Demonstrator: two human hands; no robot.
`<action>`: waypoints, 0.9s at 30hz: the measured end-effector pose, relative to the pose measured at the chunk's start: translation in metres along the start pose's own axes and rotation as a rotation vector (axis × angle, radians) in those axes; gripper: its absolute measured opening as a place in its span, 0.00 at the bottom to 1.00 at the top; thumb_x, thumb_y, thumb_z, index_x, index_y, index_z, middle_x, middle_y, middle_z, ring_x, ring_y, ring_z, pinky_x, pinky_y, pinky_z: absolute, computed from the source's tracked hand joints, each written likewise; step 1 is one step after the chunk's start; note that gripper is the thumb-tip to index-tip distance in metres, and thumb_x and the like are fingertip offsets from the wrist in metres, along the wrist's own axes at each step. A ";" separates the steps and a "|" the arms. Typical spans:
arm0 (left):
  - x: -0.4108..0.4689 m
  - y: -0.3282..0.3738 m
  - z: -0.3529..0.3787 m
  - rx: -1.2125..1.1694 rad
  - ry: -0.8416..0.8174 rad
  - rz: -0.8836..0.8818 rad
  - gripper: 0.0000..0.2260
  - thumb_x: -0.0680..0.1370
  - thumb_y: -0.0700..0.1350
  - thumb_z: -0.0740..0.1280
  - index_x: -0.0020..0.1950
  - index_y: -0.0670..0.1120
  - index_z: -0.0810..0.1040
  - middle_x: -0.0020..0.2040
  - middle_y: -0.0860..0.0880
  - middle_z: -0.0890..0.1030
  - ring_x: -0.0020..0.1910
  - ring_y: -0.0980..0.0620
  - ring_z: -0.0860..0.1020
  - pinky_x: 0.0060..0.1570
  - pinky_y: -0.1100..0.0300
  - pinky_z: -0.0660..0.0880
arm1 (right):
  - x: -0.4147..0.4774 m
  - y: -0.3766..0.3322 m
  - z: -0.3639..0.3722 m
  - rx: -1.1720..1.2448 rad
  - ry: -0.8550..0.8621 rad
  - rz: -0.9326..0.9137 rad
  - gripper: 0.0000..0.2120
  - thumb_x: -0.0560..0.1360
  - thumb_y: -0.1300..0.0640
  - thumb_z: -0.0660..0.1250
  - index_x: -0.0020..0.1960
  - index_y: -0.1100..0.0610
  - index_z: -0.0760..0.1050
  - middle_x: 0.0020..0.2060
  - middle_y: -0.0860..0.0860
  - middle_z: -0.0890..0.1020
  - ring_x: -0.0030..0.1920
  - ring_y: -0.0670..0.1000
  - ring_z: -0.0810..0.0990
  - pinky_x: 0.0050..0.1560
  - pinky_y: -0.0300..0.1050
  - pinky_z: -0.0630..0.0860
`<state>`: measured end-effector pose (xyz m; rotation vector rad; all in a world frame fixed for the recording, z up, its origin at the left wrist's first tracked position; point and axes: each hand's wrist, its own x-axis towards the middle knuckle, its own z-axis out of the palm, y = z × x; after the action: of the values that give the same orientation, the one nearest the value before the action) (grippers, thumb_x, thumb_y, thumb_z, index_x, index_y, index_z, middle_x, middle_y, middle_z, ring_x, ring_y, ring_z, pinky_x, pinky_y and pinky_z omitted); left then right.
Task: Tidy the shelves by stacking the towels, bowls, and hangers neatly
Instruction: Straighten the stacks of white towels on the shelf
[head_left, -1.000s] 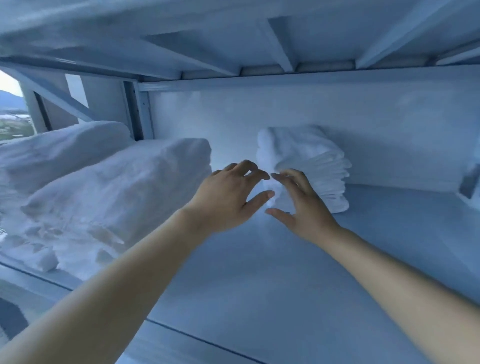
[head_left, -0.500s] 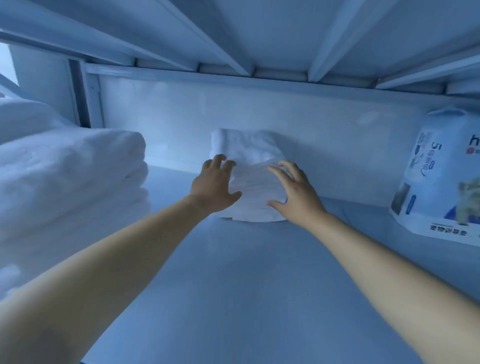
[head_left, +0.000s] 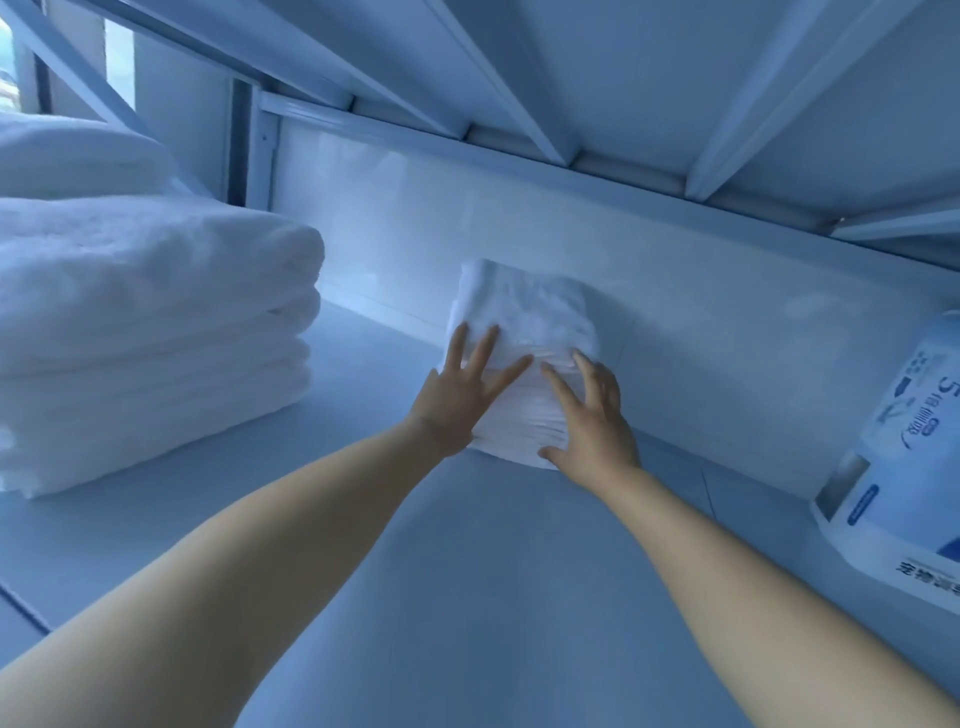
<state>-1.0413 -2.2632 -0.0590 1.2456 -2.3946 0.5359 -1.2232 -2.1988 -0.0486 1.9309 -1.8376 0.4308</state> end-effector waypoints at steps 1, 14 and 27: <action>0.000 0.001 0.002 0.001 0.011 -0.005 0.54 0.69 0.46 0.73 0.72 0.58 0.29 0.75 0.42 0.34 0.72 0.32 0.38 0.50 0.51 0.77 | -0.001 0.000 0.003 0.004 0.007 -0.002 0.50 0.65 0.49 0.75 0.75 0.43 0.44 0.72 0.44 0.37 0.74 0.56 0.40 0.59 0.52 0.74; -0.002 0.000 0.010 -0.117 0.057 0.033 0.55 0.61 0.58 0.72 0.74 0.58 0.34 0.75 0.42 0.34 0.72 0.33 0.36 0.53 0.47 0.75 | 0.001 -0.005 0.024 -0.012 0.062 -0.014 0.55 0.60 0.46 0.75 0.75 0.46 0.42 0.73 0.47 0.37 0.73 0.60 0.40 0.49 0.56 0.78; 0.002 0.008 0.007 0.089 0.025 -0.024 0.57 0.65 0.51 0.75 0.72 0.57 0.29 0.76 0.39 0.44 0.71 0.30 0.51 0.46 0.51 0.78 | -0.002 -0.014 0.018 -0.052 0.046 0.036 0.51 0.67 0.51 0.73 0.75 0.45 0.39 0.73 0.47 0.34 0.74 0.59 0.38 0.46 0.52 0.80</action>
<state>-1.0499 -2.2642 -0.0654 1.2952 -2.3558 0.6539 -1.2112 -2.2058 -0.0669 1.8412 -1.8386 0.4307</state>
